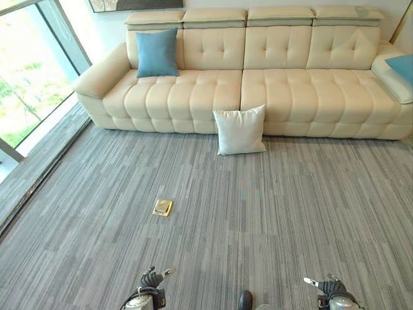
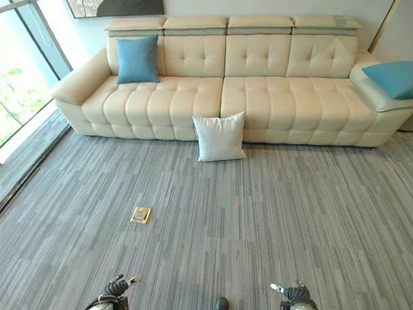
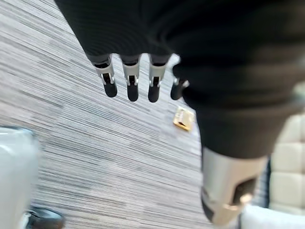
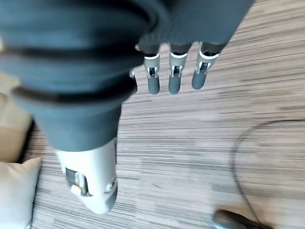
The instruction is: Pick up all the scattered cushions and arrange them neatly on the sofa.
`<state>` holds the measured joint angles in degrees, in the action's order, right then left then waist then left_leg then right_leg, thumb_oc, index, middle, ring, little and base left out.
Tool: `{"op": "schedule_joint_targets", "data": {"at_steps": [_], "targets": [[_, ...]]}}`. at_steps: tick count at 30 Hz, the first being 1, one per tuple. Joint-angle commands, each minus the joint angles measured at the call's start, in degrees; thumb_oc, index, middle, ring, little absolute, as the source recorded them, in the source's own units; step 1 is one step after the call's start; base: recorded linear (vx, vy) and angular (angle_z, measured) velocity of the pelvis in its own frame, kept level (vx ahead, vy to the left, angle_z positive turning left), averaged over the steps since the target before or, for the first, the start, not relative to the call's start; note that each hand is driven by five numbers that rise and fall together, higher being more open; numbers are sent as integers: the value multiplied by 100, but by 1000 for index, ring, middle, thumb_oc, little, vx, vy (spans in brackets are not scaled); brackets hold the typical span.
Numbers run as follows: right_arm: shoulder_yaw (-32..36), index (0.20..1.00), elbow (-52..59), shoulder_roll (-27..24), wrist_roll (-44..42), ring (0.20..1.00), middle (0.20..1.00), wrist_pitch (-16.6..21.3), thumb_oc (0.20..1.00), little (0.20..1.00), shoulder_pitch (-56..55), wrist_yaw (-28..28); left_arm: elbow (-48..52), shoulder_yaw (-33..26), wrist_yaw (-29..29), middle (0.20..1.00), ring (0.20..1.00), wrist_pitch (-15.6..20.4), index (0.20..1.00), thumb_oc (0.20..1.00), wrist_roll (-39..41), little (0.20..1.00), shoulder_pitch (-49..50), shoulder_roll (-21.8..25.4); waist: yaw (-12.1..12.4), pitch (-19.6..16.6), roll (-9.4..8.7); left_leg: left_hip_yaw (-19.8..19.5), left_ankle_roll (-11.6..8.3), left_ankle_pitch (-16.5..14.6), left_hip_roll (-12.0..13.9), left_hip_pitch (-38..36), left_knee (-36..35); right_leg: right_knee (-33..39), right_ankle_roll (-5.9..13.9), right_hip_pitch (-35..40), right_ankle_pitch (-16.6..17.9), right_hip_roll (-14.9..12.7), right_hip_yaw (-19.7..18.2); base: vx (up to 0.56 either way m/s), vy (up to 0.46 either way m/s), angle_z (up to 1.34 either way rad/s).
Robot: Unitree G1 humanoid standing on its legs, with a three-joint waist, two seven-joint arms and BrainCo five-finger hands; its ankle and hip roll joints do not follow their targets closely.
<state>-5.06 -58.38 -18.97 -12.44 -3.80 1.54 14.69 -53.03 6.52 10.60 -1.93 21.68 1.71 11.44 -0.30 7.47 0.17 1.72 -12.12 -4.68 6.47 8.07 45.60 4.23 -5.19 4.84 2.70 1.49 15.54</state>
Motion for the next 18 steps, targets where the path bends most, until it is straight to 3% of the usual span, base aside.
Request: {"op": "schedule_joint_targets", "data": {"at_steps": [1, 2, 3, 5, 7, 8, 9, 10, 12, 13, 18], "targets": [[70, 1000, 74, -94, -55, 1000, 1000, 82, 1000, 1000, 114, 38, 166, 77, 17, 1000, 1000, 99, 1000, 1000, 213, 1000, -436, 286, -46, 573, -67, 532, 597, 1054, -417, -1058, -1287, -118, 535, -53, -680, -29, -207, 188, -119, -28], [70, 1000, 73, -93, -55, 1000, 1000, 82, 1000, 1000, 114, 38, 167, 77, 17, 1000, 1000, 99, 1000, 1000, 213, 1000, -436, 286, -45, 576, -61, 532, 597, 1044, -410, -1055, -1273, -124, 535, -53, -684, -23, -207, 232, -114, -9], [38, 1000, 17, -73, -70, 1000, 1000, 72, 1000, 1000, 107, 34, 99, 102, -1, 1000, 1000, 82, 1000, 1000, 189, 1000, -425, 276, -12, 622, -153, 584, 747, 738, -447, -702, -1438, -104, 528, 119, -732, -81, -257, 245, -99, -4], [17, 1000, -14, -46, -65, 1000, 1000, 64, 1000, 1000, 67, 14, 101, 137, -23, 1000, 1000, 48, 1000, 1000, 116, 1000, -393, 286, 17, 613, -253, 611, 911, 436, -539, -416, -2008, -41, 564, 273, -783, -140, -318, 297, -76, 3], [-31, 1000, -29, -32, -10, 1000, 1000, 50, 1000, 1000, 40, 12, 98, 163, -22, 1000, 1000, 24, 1000, 1000, 62, 1000, -355, 283, 9, 578, -286, 499, 1009, 324, -692, -328, -3030, -13, 611, 349, -840, -191, -356, 344, 36, -5], [-88, 1000, -56, -36, 74, 1000, 1000, 23, 1000, 1000, 8, -9, 86, 178, -44, 1000, 1000, -21, 1000, 1000, -9, 1000, -273, 267, 4, 515, -234, 246, 974, 667, -758, -431, -4320, 3, 629, 486, -919, -157, -369, 323, 60, -4], [-89, 1000, -56, -37, 75, 1000, 1000, 23, 1000, 1000, 8, -9, 87, 177, -44, 1000, 1000, -21, 1000, 1000, -10, 1000, -272, 267, -6, 510, -236, 237, 974, 689, -762, -437, -4350, 4, 629, 482, -918, -158, -359, 347, 62, -2], [-116, 1000, -41, -25, 111, 1000, 1000, 19, 1000, 1000, -3, -14, 69, 172, -57, 1000, 1000, -33, 1000, 1000, -41, 1000, -234, 262, -23, 474, -180, 115, 895, 1056, -742, -367, -4978, 41, 633, 552, -960, -100, -336, 333, 69, -5], [-182, 1000, -13, -46, 195, 1000, 1000, -7, 1000, 1000, 48, -40, -33, 139, -73, 1000, 1000, -65, 1000, 1000, -113, 1000, -162, 291, -38, 421, -109, -12, 697, 1152, -779, -5, -5061, 56, 650, 754, -1025, -53, -422, 392, 101, -4], [-183, 1000, -13, -45, 195, 1000, 1000, -7, 1000, 1000, 48, -40, -34, 139, -73, 1000, 1000, -64, 1000, 1000, -113, 1000, -162, 292, -33, 420, -111, -6, 697, 1150, -779, -6, -5061, 56, 651, 753, -1026, -55, -428, 449, 153, 13], [-260, 1000, 62, 19, 371, 1000, 1000, -25, 1000, 1000, 131, -121, -152, 52, -79, 1000, 1000, -66, 1000, 1000, -170, 1000, -38, 377, 41, 164, -168, 101, 920, 1148, -882, -309, -5061, -168, 831, 1060, -1311, -259, -671, 435, 184, -18]]}}
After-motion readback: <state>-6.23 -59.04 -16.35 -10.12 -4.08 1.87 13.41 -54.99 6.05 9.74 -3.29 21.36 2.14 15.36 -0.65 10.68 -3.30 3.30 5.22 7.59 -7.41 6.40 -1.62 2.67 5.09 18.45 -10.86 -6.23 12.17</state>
